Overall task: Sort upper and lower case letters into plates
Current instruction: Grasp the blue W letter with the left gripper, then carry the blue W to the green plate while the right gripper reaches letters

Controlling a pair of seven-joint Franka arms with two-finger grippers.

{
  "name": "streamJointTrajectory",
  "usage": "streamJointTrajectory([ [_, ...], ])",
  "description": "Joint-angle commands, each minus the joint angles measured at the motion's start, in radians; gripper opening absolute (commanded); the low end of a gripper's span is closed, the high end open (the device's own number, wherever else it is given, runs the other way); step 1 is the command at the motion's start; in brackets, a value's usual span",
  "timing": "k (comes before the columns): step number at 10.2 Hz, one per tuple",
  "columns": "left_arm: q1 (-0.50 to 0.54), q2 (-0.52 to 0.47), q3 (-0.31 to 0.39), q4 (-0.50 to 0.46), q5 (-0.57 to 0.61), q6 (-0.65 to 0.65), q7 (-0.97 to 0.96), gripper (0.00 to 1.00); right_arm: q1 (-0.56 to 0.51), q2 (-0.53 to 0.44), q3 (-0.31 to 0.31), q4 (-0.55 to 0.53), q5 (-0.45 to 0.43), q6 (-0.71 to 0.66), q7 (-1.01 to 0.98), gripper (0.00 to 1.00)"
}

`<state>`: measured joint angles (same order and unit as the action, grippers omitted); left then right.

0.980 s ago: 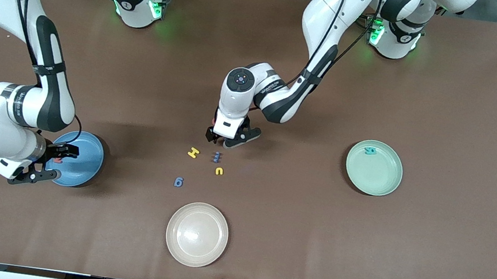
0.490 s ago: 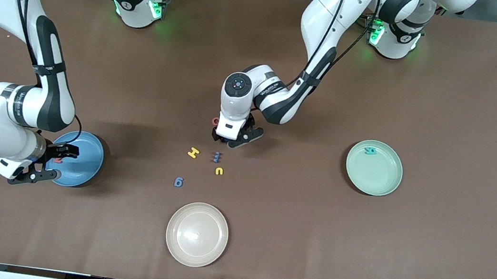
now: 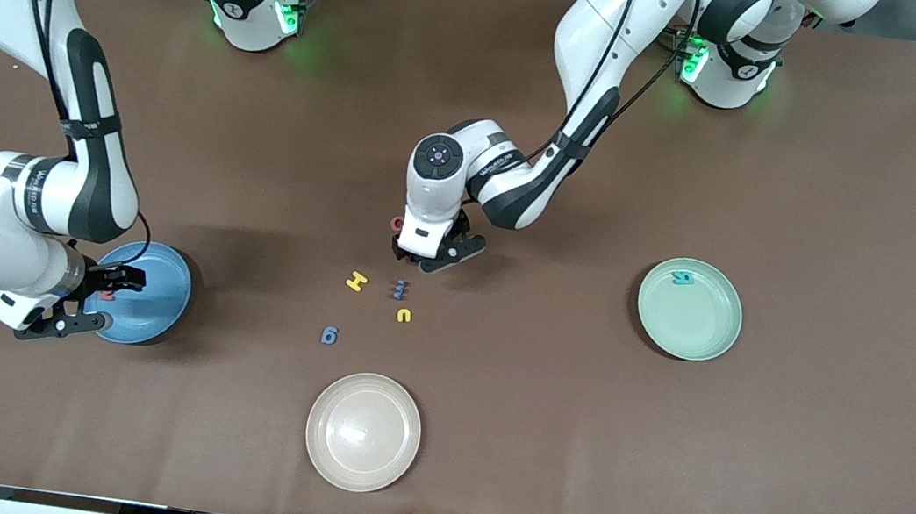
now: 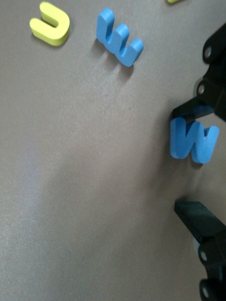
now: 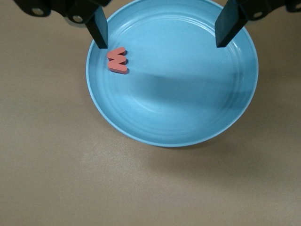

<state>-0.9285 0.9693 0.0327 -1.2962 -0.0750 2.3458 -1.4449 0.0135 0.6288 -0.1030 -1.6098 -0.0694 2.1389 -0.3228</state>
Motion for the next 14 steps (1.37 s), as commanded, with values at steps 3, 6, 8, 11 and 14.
streamJointTrajectory([
  [3, -0.006, 0.023, 0.006, 0.026, -0.026, -0.016, 0.031, 0.59, 0.0, -0.003, 0.005, 0.001, -0.013, -0.001, 0.019, 1.0],
  [6, -0.004, 0.023, 0.006, 0.025, -0.026, -0.016, 0.037, 0.4, 0.002, -0.003, 0.005, -0.001, -0.013, -0.001, 0.022, 1.0],
  [8, -0.003, 0.022, 0.006, 0.024, -0.028, -0.016, 0.046, 0.23, 0.002, -0.003, 0.005, -0.001, -0.012, -0.001, 0.021, 1.0],
  [11, 0.0, 0.02, 0.006, 0.024, -0.028, -0.019, 0.049, 0.02, 0.012, -0.003, 0.005, 0.002, -0.009, -0.002, 0.024, 1.0],
  [14, 0.004, 0.009, 0.006, 0.024, -0.028, -0.048, 0.05, 0.02, 0.069, -0.003, 0.005, 0.007, -0.006, -0.01, 0.143, 1.0],
])
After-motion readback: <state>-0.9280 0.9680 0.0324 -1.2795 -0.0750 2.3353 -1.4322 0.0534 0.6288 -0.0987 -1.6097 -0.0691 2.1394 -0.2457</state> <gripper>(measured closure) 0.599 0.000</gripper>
